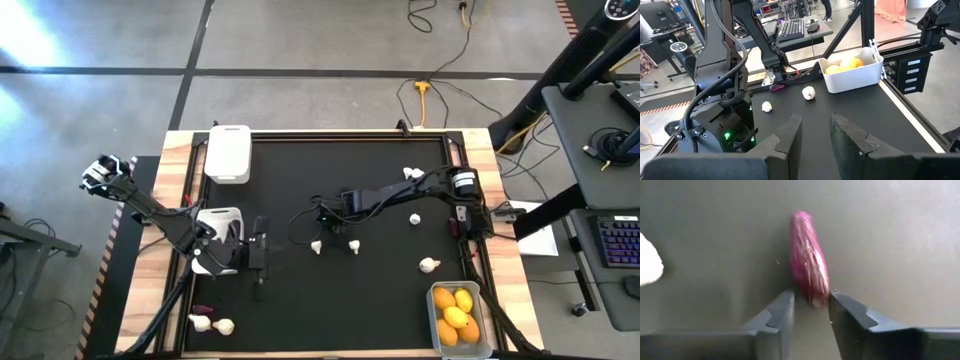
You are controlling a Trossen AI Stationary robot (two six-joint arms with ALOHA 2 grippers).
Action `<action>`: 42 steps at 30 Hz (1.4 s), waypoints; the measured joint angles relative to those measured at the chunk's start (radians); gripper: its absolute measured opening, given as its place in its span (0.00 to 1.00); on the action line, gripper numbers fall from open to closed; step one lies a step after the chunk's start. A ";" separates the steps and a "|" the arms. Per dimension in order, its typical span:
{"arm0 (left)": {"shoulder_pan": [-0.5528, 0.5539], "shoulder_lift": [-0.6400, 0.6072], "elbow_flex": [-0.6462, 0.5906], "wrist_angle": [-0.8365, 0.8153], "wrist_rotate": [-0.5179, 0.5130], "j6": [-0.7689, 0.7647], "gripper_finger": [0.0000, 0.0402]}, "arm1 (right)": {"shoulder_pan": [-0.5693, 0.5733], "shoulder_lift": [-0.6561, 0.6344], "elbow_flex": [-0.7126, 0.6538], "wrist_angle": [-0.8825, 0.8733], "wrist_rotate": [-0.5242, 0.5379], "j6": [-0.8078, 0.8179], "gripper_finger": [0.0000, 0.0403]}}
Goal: Sort produce into baskets
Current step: Move the eggplant to the center
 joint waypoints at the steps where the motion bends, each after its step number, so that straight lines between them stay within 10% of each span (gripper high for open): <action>1: 0.000 0.000 0.000 0.000 0.000 0.000 0.20 | 0.004 -0.011 -0.002 -0.017 0.002 -0.001 0.30; 16: 0.001 0.000 0.000 -0.001 0.000 0.000 0.20 | 0.080 -0.391 -0.085 -0.816 0.061 0.439 0.52; 24: 0.001 0.000 -0.001 -0.003 0.001 -0.028 0.20 | 0.117 -0.569 -0.192 -0.858 0.079 0.600 0.51; 29: 0.001 0.000 -0.001 -0.004 0.001 -0.028 0.20 | 0.093 -0.618 -0.327 -0.863 -0.097 0.606 0.51; 42: 0.007 0.000 -0.001 -0.003 0.001 -0.021 0.20 | -0.093 -0.488 -0.595 -0.795 -0.290 0.379 0.51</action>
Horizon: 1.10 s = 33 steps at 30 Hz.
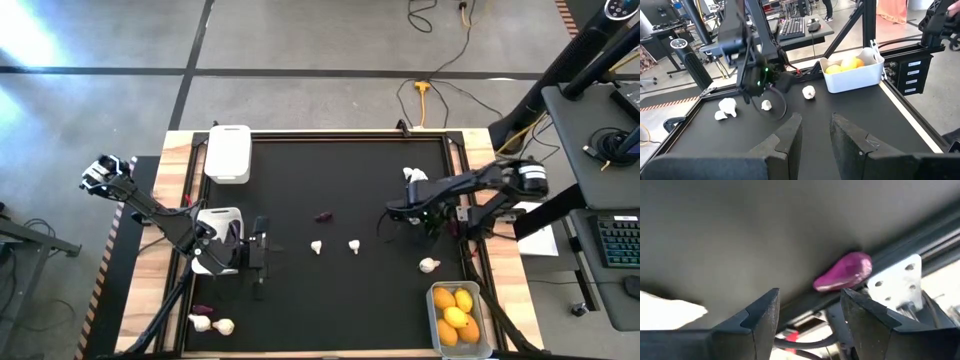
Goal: Sort produce into baskets
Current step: Move the eggplant to the center
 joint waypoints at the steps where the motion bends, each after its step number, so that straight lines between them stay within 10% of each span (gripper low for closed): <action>1: 0.000 0.000 0.000 0.000 0.000 0.000 0.20 | -0.022 0.022 -0.001 -0.007 0.000 -0.021 0.51; 17: 0.000 0.000 0.000 -0.017 0.000 0.002 0.20 | -0.264 0.346 -0.002 0.005 0.064 -0.285 0.50; 33: 0.000 0.000 0.000 -0.023 0.000 0.000 0.20 | -0.280 0.345 -0.044 0.053 0.068 -0.299 0.43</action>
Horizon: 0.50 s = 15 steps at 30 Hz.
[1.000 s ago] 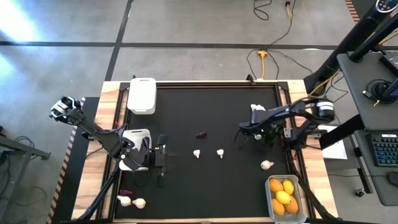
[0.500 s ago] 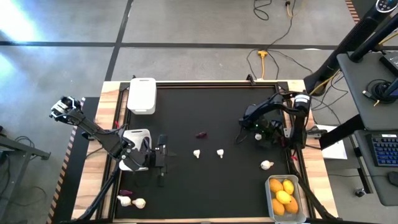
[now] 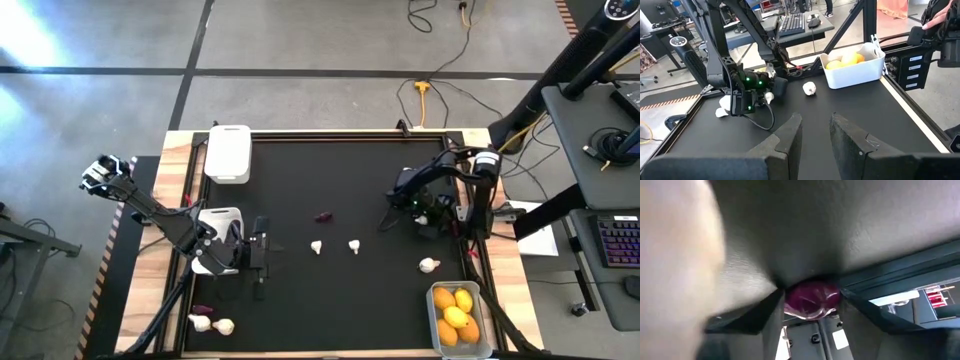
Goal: Sort produce into baskets
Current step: Move the eggplant to the center
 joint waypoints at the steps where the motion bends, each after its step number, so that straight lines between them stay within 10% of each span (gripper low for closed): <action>1: 0.000 0.000 0.000 0.000 0.000 0.000 0.20 | 0.000 -0.002 -0.005 0.001 0.006 0.001 0.41; 15: 0.010 0.000 0.001 0.003 0.000 0.002 0.20 | 0.012 -0.194 0.077 -0.148 -0.008 -0.011 0.14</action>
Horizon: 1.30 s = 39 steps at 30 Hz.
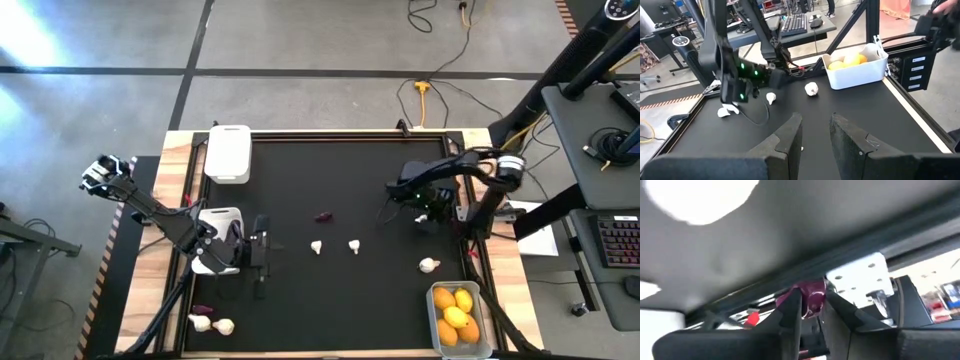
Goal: Sort produce into baskets
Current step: Move the eggplant to the center
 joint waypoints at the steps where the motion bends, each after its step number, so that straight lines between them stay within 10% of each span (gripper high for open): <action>1: 0.002 0.000 0.000 0.000 0.000 -0.002 0.20 | 0.008 -0.034 0.017 -0.018 0.000 0.018 0.14; 6: 0.016 0.025 -0.002 0.008 -0.003 0.024 0.20 | 0.044 -0.214 0.075 0.136 -0.007 0.025 0.14; 16: 0.113 0.177 0.002 0.072 -0.078 0.048 0.20 | 0.084 -0.294 -0.035 1.136 -0.283 -0.112 0.15; 29: 0.137 0.196 0.072 -0.198 -0.133 -0.245 0.20 | 0.201 0.016 -0.030 1.598 -0.287 -0.093 0.15; 39: 0.139 0.260 0.059 -0.182 -0.184 -0.506 0.36 | 0.206 0.133 0.073 1.642 -0.182 -0.101 0.27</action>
